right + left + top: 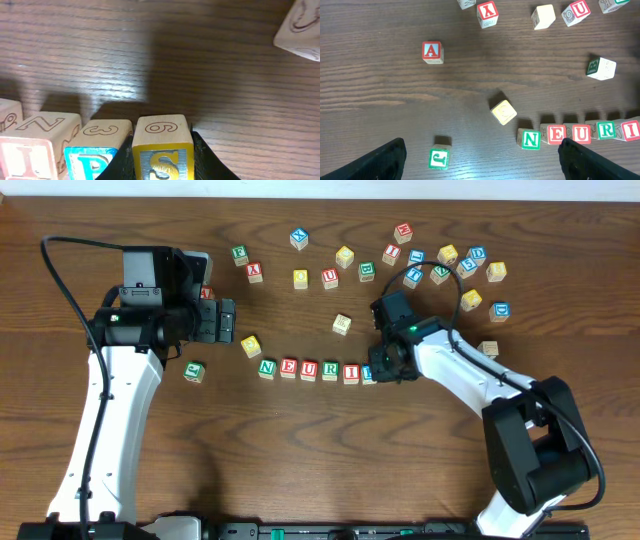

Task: Spell out NEURIPS

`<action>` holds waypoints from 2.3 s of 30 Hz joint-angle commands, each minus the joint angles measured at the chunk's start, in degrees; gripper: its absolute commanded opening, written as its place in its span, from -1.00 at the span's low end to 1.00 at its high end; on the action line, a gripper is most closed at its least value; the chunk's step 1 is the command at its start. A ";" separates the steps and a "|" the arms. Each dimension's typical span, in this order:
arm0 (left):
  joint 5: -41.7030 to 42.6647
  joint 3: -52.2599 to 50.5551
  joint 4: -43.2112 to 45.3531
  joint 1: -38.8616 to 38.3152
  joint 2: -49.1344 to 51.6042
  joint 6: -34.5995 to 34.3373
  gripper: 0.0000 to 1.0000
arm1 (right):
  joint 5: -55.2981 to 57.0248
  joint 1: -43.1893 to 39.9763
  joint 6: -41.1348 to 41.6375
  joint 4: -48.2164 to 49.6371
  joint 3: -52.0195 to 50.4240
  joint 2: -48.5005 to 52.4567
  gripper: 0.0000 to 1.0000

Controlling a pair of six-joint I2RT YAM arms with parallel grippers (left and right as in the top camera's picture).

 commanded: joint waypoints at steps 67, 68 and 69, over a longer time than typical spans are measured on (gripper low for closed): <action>0.07 1.18 -0.02 0.22 -0.09 0.13 0.91 | 0.42 0.61 1.20 0.31 -0.87 -0.50 -0.33; 0.04 1.18 -0.02 0.22 -0.11 0.13 0.91 | 0.42 0.61 1.22 0.31 -0.87 -0.50 -0.33; 0.07 1.18 -0.02 0.22 -0.09 0.13 0.92 | 0.42 0.61 1.20 0.31 -0.87 -0.50 -0.32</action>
